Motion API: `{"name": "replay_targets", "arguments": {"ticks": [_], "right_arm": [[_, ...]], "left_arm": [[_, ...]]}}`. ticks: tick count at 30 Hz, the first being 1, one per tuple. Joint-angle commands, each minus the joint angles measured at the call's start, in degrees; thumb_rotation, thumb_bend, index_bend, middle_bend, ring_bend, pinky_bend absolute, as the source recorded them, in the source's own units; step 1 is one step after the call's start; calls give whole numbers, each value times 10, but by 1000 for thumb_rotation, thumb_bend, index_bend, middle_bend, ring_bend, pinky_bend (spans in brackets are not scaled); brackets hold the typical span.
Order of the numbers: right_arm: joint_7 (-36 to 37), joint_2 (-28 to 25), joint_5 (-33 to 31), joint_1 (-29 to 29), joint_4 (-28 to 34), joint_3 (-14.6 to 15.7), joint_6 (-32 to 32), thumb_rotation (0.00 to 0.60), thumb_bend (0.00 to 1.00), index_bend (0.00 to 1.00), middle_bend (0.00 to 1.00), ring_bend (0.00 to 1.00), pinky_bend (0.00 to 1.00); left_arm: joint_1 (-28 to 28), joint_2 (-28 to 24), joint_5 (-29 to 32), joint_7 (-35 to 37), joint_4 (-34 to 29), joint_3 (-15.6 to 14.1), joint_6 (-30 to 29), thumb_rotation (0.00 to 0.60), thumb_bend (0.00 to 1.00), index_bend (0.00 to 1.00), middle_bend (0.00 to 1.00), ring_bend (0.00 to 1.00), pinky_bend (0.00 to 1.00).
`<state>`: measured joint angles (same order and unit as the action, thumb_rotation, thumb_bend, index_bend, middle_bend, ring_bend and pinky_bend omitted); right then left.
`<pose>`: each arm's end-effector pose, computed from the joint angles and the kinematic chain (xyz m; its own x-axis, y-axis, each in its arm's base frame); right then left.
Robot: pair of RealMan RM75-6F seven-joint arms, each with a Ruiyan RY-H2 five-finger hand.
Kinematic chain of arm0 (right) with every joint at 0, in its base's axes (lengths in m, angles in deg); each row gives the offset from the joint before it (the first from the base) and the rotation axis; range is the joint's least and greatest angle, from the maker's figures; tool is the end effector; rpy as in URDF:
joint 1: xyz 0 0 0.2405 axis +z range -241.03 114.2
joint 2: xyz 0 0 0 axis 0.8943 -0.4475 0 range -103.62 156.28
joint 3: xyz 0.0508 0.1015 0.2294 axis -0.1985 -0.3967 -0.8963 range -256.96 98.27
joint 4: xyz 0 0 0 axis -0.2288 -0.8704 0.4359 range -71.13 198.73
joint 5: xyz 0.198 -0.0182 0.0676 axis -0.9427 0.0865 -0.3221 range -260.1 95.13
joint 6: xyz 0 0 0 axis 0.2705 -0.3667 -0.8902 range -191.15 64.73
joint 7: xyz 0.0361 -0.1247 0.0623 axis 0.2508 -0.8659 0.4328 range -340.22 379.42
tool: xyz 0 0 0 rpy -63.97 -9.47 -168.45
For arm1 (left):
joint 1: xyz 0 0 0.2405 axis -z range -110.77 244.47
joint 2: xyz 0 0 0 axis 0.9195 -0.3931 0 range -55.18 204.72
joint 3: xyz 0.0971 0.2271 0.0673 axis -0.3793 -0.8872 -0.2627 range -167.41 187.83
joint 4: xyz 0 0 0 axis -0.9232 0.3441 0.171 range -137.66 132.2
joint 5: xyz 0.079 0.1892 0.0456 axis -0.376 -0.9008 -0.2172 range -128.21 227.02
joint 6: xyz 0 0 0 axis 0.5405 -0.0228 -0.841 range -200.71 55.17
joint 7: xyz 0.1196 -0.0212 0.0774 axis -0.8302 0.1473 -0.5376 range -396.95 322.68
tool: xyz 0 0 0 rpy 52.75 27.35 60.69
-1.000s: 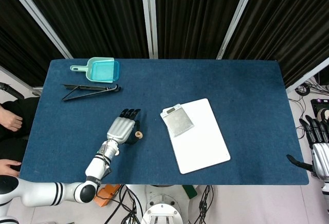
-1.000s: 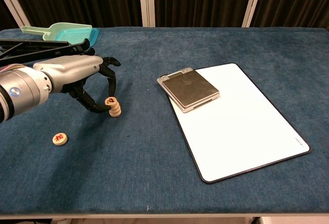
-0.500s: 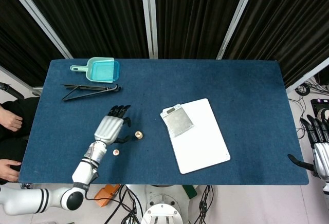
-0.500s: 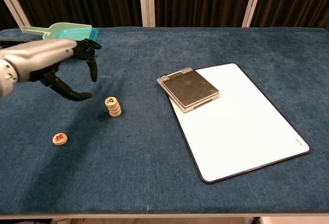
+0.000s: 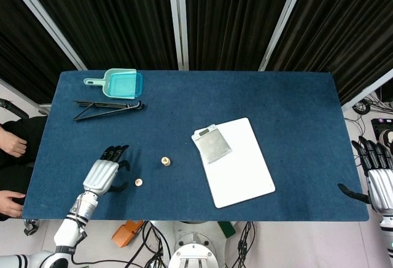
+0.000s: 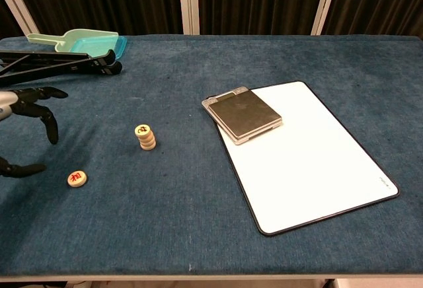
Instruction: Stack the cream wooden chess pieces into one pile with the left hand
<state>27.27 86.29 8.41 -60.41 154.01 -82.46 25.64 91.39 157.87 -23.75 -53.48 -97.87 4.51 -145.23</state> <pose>-0.3129 -0.1720 0.1899 0.3751 0.0517 0.9256 -0.9233 -0.0687 0.3780 -0.2320 0.2217 0.0074 0.3761 0.3214 0.8691 0.9218 -0.2254 -0.3155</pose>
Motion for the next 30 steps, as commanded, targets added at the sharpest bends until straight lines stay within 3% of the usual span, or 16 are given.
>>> {"name": "replay_targets", "arguments": {"ticks": [1, 13, 30], "right_arm": [[-3, -2, 0, 0, 3, 0, 0, 600, 189, 0, 45, 0, 36], [-3, -5, -1, -1, 5, 1, 2, 600, 189, 0, 45, 0, 36], [-4, -5, -2, -1, 5, 1, 2, 600, 189, 0, 45, 0, 36]], "left_arm": [[-6, 16, -11, -1, 8, -3, 6, 600, 234, 440, 16, 0, 0], [-8, 64, 2, -39, 34, 16, 42, 600, 233, 440, 16, 0, 0], [-14, 72, 13, -43, 47, 35, 64, 600, 299, 461, 16, 0, 0]]}}
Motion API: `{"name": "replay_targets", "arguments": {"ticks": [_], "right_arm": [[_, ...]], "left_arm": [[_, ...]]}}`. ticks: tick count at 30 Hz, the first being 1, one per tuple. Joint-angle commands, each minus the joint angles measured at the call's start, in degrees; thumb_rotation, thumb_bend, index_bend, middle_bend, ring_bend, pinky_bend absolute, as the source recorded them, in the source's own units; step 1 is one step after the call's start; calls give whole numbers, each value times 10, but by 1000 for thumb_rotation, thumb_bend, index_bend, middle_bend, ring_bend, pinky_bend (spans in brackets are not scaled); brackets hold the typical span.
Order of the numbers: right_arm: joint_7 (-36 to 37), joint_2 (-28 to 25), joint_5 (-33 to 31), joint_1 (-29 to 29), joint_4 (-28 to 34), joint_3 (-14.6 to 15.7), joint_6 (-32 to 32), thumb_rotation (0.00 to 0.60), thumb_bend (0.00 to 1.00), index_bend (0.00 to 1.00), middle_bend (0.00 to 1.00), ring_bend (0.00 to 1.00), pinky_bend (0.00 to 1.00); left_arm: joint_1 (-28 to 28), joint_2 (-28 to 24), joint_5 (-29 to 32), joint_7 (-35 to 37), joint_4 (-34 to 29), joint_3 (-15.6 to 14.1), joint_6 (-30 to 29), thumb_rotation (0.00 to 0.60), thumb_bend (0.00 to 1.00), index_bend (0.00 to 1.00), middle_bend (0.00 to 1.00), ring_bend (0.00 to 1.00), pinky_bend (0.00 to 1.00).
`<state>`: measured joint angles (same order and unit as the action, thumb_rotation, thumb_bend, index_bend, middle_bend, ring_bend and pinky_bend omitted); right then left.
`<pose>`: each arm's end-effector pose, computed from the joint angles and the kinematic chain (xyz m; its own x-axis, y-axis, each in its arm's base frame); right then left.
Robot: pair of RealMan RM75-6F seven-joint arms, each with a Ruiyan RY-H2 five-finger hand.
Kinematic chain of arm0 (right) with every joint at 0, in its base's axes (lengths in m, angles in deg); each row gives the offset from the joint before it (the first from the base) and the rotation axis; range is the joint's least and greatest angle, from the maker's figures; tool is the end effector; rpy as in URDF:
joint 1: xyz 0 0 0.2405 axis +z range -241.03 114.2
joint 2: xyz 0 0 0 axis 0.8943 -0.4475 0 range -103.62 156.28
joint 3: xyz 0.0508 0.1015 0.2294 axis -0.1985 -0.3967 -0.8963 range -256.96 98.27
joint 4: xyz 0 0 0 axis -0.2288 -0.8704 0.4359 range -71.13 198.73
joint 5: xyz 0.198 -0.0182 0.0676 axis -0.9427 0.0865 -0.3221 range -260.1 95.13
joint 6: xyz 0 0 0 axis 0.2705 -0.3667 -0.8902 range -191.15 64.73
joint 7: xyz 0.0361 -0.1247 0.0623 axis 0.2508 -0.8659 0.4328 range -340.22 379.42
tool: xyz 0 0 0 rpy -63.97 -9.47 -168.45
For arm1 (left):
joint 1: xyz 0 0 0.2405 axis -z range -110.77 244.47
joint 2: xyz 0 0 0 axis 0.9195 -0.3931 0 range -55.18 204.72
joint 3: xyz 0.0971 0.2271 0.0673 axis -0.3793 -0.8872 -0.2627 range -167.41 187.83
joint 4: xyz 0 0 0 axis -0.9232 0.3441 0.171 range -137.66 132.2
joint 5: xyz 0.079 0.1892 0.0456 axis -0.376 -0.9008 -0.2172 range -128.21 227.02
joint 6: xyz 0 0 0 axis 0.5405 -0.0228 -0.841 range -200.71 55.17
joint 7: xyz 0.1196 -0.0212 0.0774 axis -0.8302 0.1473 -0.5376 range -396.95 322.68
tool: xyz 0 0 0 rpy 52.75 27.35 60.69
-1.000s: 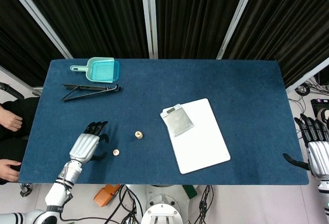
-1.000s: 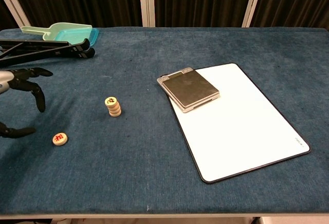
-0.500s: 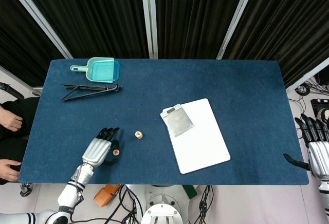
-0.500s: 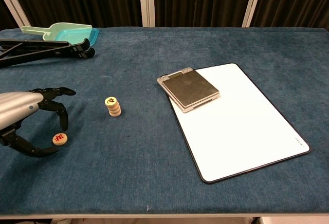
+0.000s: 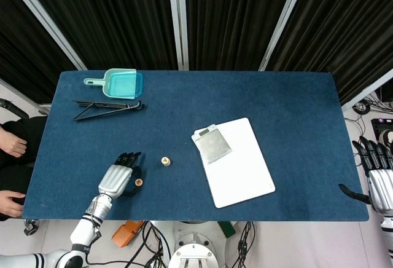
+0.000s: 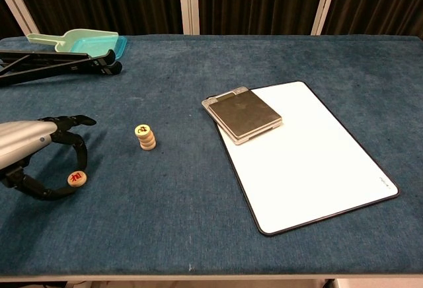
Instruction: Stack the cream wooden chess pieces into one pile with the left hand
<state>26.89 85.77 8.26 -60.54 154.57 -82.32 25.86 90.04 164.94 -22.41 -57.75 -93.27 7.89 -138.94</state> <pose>-0.3122 -0.1707 0.1921 0.3804 0.0529 0.9233 -0.9214 -0.0644 0.3833 -0.2251 0.2206 -0.0339 0.3874 0.3816 0.8392 0.9186 -0.2367 -0.3164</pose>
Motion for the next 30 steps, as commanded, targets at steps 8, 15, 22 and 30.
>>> {"name": "replay_targets", "arguments": {"ticks": [8, 15, 22, 30], "right_arm": [[0, 0, -2, -1, -1, 0, 0, 600, 189, 0, 45, 0, 36], [1, -1, -1, -2, -1, 0, 4, 600, 189, 0, 45, 0, 36], [2, 1, 2, -2, -2, 0, 6, 600, 190, 0, 45, 0, 36], [10, 2, -4, -7, -10, 1, 9, 600, 189, 0, 45, 0, 35]], "left_arm": [[-1, 4, 0, 0, 6, 7, 9, 600, 331, 501, 26, 0, 0], [3, -14, -9, 10, -16, 28, -1, 600, 355, 521, 33, 0, 0], [43, -35, 15, -2, -61, 83, 27, 600, 355, 521, 34, 0, 0], [105, -8, 84, -42, -65, 127, 81, 600, 351, 521, 33, 0, 0]]}}
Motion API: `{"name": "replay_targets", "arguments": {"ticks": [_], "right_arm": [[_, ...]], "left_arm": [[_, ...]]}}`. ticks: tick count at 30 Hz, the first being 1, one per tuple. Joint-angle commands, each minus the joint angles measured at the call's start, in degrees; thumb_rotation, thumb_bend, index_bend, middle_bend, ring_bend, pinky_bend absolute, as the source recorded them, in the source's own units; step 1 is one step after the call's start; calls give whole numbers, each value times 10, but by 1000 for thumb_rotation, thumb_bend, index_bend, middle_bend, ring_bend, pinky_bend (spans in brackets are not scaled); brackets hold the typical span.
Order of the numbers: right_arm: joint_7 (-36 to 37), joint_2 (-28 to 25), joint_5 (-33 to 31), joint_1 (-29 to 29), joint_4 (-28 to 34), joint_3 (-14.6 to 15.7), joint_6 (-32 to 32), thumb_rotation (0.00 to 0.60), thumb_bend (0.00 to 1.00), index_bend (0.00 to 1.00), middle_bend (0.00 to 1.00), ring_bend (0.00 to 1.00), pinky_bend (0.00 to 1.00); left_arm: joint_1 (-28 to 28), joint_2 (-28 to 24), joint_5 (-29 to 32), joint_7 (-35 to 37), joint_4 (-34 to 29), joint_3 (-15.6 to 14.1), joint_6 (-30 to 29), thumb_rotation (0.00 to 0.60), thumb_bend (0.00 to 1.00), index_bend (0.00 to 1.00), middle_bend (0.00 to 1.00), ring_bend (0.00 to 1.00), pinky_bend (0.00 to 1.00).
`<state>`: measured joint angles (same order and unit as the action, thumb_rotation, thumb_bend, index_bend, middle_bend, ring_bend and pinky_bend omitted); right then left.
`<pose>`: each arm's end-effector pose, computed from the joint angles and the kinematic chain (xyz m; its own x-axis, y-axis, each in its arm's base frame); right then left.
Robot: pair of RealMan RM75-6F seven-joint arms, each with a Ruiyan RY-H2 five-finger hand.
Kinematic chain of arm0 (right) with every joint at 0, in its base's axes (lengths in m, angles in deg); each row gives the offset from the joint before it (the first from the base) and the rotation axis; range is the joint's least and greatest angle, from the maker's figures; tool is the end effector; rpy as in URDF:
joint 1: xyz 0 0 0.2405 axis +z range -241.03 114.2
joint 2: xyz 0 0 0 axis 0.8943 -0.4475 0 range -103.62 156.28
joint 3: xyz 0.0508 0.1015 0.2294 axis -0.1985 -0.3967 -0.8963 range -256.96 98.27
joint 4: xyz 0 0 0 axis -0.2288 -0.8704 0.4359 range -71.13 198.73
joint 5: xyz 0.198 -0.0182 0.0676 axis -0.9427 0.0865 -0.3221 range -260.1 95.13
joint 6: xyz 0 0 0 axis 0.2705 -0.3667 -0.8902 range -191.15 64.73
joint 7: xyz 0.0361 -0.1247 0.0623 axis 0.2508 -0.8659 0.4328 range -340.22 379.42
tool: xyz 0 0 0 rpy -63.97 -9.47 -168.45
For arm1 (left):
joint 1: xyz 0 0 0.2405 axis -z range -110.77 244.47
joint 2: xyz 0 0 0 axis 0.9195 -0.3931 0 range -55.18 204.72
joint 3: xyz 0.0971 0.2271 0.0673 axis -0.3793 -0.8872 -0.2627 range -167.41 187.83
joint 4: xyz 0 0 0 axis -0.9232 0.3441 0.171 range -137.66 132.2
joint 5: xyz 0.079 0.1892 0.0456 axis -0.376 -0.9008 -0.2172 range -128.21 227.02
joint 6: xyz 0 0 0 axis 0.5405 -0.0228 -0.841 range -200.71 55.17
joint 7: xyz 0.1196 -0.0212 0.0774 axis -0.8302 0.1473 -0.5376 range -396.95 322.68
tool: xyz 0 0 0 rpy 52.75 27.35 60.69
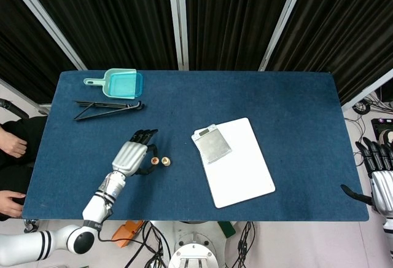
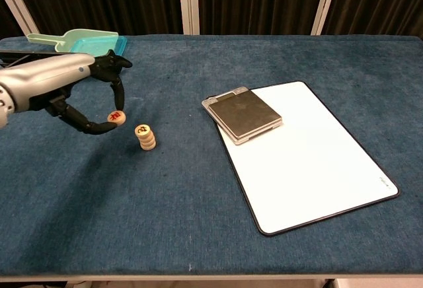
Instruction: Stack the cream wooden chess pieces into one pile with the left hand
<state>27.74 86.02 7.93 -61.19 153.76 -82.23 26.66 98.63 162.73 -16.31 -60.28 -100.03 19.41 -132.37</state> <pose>-0.3164 -0.1668 0.1942 0.3754 0.0613 0.9248 -0.9243 -0.0499 0.3785 -0.1550 0.2815 -0.0151 0.3183 0.3309 0.8884 0.9270 -0.3045 -0.2188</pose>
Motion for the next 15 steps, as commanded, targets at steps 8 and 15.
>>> {"name": "replay_targets", "arguments": {"ticks": [8, 15], "right_arm": [[7, 1, -5, -3, -7, -1, 1, 600, 189, 0, 45, 0, 35], [11, 2, -5, -1, -12, -2, -2, 600, 189, 0, 45, 0, 35]], "left_arm": [[44, 40, 71, -46, 17, 16, 19, 600, 348, 521, 34, 0, 0], [56, 43, 100, -60, 20, 15, 15, 600, 339, 521, 34, 0, 0]]}}
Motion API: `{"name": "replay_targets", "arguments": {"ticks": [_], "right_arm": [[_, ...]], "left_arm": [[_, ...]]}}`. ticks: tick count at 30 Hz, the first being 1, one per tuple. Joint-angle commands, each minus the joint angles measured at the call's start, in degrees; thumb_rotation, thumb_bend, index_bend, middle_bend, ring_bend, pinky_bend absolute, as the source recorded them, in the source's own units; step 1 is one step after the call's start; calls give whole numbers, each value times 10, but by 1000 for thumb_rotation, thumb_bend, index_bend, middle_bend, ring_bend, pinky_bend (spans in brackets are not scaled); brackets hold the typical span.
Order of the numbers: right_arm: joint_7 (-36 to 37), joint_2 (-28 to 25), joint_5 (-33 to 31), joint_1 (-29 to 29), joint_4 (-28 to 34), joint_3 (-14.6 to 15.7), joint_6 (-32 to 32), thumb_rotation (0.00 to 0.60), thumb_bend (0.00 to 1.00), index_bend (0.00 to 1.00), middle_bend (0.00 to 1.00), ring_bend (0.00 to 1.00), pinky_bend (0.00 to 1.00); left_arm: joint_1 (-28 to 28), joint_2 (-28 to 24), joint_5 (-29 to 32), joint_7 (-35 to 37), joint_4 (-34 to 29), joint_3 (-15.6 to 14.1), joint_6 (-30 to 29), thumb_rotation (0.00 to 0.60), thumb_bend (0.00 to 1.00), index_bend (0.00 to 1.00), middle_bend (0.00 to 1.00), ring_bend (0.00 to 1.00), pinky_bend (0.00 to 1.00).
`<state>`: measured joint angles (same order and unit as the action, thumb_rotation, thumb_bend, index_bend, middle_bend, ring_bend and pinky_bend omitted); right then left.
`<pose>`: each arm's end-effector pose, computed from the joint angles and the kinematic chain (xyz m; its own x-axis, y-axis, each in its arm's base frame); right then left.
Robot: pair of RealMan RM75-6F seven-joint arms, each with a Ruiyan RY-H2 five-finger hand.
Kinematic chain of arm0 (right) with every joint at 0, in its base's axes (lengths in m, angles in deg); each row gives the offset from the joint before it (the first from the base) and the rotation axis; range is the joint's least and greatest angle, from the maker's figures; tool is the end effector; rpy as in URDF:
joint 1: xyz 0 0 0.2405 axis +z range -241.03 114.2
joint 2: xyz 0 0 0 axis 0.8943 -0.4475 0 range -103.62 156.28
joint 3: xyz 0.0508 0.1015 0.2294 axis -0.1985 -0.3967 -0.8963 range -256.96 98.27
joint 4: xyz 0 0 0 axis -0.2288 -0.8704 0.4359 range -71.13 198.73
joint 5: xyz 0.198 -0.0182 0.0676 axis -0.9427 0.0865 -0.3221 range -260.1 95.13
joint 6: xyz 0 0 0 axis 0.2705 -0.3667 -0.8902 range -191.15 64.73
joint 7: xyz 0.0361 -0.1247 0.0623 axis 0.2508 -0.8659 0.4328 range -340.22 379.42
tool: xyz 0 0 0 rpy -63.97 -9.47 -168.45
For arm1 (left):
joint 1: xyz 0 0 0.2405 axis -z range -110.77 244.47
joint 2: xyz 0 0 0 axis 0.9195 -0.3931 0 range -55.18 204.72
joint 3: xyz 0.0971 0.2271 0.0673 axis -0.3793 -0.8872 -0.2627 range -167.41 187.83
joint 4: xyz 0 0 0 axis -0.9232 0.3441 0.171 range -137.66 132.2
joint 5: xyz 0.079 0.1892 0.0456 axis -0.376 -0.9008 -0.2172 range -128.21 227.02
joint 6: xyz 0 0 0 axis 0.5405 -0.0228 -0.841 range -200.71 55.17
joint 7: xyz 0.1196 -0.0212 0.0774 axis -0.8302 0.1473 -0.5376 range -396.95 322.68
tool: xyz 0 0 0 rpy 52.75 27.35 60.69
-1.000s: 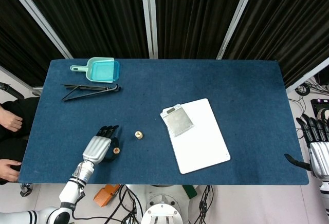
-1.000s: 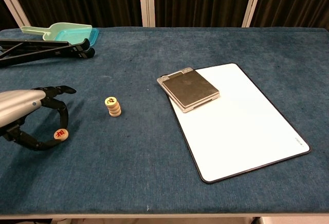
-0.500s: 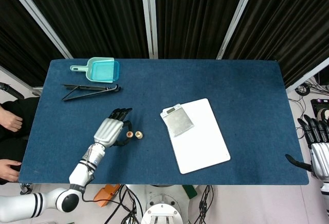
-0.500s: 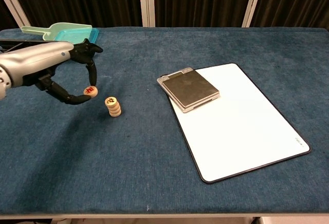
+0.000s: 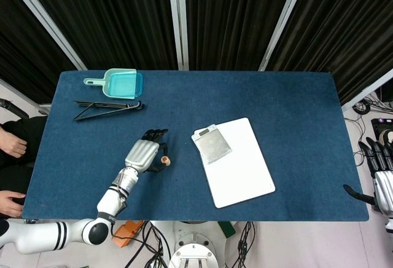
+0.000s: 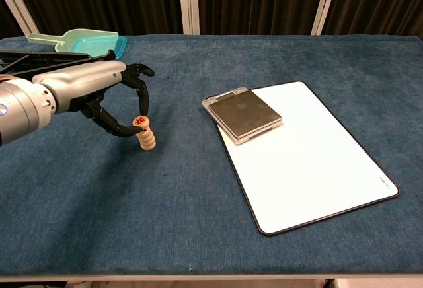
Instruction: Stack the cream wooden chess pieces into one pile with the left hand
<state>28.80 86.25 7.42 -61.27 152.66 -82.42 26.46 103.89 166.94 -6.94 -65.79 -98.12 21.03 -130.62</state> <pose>-0.3210 -0.1672 0.1956 0.3723 0.0618 0.9260 -0.9262 -0.0397 0.3750 -0.1353 0.2956 -0.0381 0.3316 0.3778 0.8645 0.9293 -0.2885 -0.2305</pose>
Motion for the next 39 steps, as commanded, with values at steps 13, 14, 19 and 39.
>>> {"name": "replay_targets", "arguments": {"ticks": [13, 14, 19, 39], "right_arm": [[4, 1, -2, 0, -4, 0, -1, 600, 189, 0, 45, 0, 35], [4, 1, -2, 0, -4, 0, -1, 600, 189, 0, 45, 0, 35], [3, 1, -2, 0, -3, -1, -2, 600, 189, 0, 45, 0, 35], [5, 1, -5, -1, -6, -1, -4, 600, 190, 0, 45, 0, 35]], "left_arm": [[15, 2, 23, -15, -1, -12, -16, 600, 303, 516, 32, 0, 0], [16, 2, 25, -15, 1, -12, -16, 600, 300, 511, 32, 0, 0], [19, 3, 31, -13, 4, -14, -17, 600, 289, 495, 29, 0, 0], [34, 6, 48, -18, 2, -19, -23, 600, 251, 454, 18, 0, 0]]}}
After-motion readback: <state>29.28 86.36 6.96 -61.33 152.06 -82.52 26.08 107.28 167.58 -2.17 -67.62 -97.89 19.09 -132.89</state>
